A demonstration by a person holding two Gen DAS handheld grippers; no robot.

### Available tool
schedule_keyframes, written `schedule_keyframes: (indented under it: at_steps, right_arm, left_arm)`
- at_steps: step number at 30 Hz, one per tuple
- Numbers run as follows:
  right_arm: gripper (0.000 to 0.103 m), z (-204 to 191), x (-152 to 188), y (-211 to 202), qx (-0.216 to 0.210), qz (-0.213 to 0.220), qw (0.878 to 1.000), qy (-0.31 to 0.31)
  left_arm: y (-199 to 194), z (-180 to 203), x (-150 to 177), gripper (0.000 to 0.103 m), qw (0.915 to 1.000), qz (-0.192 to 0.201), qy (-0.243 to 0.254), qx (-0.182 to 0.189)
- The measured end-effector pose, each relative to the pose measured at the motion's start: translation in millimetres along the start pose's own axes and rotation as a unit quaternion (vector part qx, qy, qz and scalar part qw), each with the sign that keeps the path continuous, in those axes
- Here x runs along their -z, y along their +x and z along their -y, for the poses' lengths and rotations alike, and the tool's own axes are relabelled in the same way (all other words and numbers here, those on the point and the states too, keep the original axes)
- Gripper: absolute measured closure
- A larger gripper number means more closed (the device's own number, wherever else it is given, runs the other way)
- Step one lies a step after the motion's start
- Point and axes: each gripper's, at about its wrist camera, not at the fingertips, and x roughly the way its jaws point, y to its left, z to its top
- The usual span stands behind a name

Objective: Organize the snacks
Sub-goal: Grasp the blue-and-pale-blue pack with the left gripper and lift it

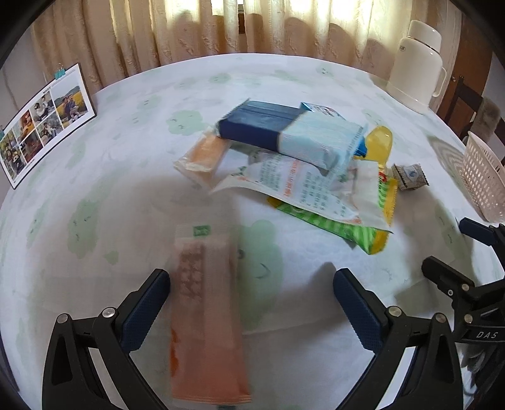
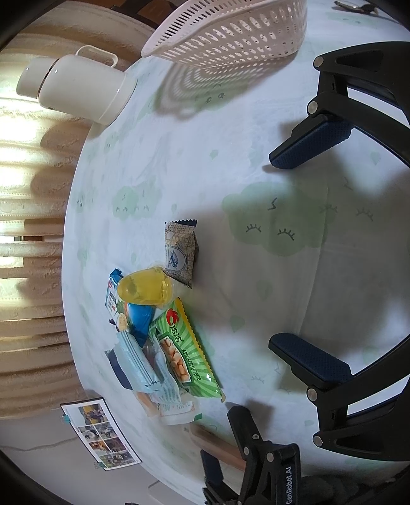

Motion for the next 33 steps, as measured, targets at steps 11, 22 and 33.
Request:
schedule_keyframes:
  at_steps: [11,22,33]
  right_arm:
    - [0.000,-0.6,0.0,-1.0,-0.002,0.000,1.000,-0.002]
    - [0.000,-0.7,-0.4,-1.0,-0.001,-0.001,1.000,-0.002]
    - [0.000,-1.0,-1.0,-1.5,-0.008,0.003,1.000,0.000]
  left_arm:
    - [-19.9,-35.2,-33.7,0.012,0.9989,0.034,-0.033,0.002]
    - [-4.4,-22.4,-89.3,0.012,0.9942,0.009,-0.084,0.066]
    - [40.9,1.0,-115.5,0.012,0.9888,-0.052,-0.127,0.058]
